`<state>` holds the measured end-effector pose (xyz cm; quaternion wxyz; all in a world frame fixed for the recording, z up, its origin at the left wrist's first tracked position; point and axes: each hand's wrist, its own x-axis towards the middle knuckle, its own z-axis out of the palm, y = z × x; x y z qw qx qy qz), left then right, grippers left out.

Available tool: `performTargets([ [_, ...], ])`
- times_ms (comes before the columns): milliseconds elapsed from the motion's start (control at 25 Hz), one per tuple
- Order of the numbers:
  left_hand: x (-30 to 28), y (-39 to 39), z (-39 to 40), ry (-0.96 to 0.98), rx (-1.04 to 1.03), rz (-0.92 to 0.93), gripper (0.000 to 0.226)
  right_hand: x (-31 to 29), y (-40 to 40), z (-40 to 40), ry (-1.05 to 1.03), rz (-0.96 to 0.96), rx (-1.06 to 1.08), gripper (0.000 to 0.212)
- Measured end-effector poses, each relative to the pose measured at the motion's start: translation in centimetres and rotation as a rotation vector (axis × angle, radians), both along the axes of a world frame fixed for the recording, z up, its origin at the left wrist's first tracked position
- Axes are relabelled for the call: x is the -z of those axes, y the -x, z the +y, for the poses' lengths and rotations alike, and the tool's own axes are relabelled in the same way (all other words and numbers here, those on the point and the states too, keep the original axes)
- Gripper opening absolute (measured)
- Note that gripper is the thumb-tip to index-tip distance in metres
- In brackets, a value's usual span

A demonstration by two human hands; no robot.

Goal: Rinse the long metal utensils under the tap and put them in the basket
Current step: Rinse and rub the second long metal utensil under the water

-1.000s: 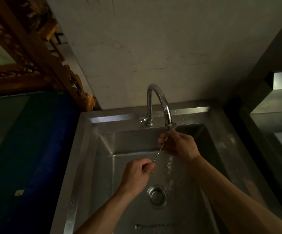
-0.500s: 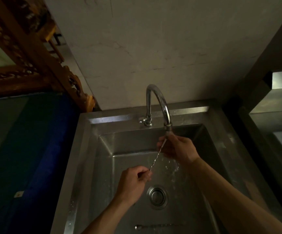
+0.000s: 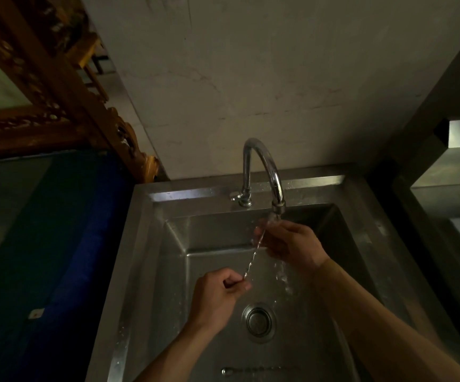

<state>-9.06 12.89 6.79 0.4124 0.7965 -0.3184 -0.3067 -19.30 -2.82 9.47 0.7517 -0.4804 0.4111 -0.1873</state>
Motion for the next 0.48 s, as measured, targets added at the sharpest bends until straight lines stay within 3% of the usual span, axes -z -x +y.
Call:
performTargets([
  [80, -0.19, 0.04, -0.05, 0.001, -0.024, 0.023, 0.021, 0.12, 0.29, -0.14, 0.006, -0.002, -0.007, 0.015],
  [240, -0.22, 0.09, -0.04, -0.007, 0.007, 0.027, 0.019, 0.33, 0.2, -0.15, 0.002, 0.026, 0.079, 0.031],
  [480, -0.03, 0.02, -0.12, -0.012, 0.038, 0.015, 0.024, -0.04, 0.41, 0.02, 0.027, -0.005, 0.112, 0.028],
])
